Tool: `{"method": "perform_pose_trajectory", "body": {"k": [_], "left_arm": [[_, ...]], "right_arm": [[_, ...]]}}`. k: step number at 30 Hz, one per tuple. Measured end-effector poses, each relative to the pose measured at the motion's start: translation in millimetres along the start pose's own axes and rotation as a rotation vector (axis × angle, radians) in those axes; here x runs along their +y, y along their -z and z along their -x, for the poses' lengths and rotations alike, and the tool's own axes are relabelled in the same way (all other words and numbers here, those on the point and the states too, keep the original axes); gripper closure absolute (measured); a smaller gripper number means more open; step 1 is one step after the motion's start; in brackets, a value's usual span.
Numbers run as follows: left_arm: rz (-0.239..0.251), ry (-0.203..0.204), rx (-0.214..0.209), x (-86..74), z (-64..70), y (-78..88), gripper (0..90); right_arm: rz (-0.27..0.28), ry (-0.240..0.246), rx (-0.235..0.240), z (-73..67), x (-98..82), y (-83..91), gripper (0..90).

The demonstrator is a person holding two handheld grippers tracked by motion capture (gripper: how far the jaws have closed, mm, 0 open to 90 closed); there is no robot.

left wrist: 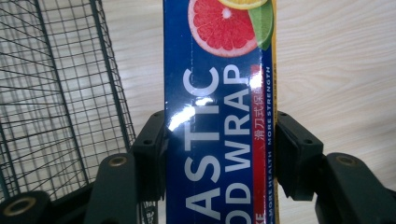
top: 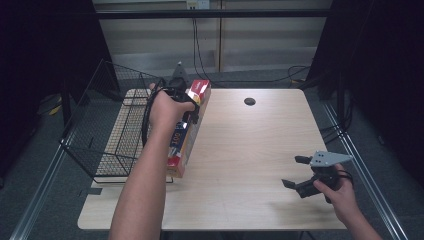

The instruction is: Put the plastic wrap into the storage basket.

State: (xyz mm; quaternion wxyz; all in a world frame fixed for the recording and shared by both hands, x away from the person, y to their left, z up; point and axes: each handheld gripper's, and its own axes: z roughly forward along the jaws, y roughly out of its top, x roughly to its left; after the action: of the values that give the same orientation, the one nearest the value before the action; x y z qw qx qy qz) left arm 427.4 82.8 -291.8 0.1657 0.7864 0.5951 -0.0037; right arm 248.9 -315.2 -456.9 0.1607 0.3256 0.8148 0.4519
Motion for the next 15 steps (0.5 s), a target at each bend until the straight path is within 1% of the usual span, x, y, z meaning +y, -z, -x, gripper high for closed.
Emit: {"method": "perform_pose_trajectory", "body": {"k": [2,5,6,9,11,12,13,15], "left_arm": [[-0.005,0.008,0.003,0.7,-2.6,4.6,44.8],[-0.008,0.014,0.000,1.0,-5.1,6.8,44.9],[-0.015,0.021,0.003,0.9,-6.6,8.5,44.9],[-0.023,0.018,0.007,1.5,-8.5,10.5,45.0],[-0.017,0.024,0.009,2.0,-9.8,12.9,44.9],[-0.008,0.022,0.013,2.4,-11.1,14.5,44.9],[-0.001,0.029,0.014,2.7,-11.9,16.2,44.9],[0.001,0.027,0.011,3.5,-13.4,18.5,44.8]], "right_arm": [[0.001,-0.001,-0.006,-0.3,-0.1,-0.4,1.9],[0.001,0.000,-0.007,-0.1,-0.1,-0.3,1.9],[0.001,-0.001,-0.008,-0.4,-0.3,-0.5,1.9],[0.000,0.000,-0.007,-0.2,-0.4,-0.7,2.0],[-0.002,0.000,0.003,0.2,-0.4,-0.5,1.9],[-0.002,-0.002,0.006,0.0,-0.5,-0.8,1.9],[-0.003,-0.002,0.004,0.0,-0.7,-0.8,1.9],[-0.003,-0.004,0.000,-0.5,-0.9,-1.2,1.9]]}}
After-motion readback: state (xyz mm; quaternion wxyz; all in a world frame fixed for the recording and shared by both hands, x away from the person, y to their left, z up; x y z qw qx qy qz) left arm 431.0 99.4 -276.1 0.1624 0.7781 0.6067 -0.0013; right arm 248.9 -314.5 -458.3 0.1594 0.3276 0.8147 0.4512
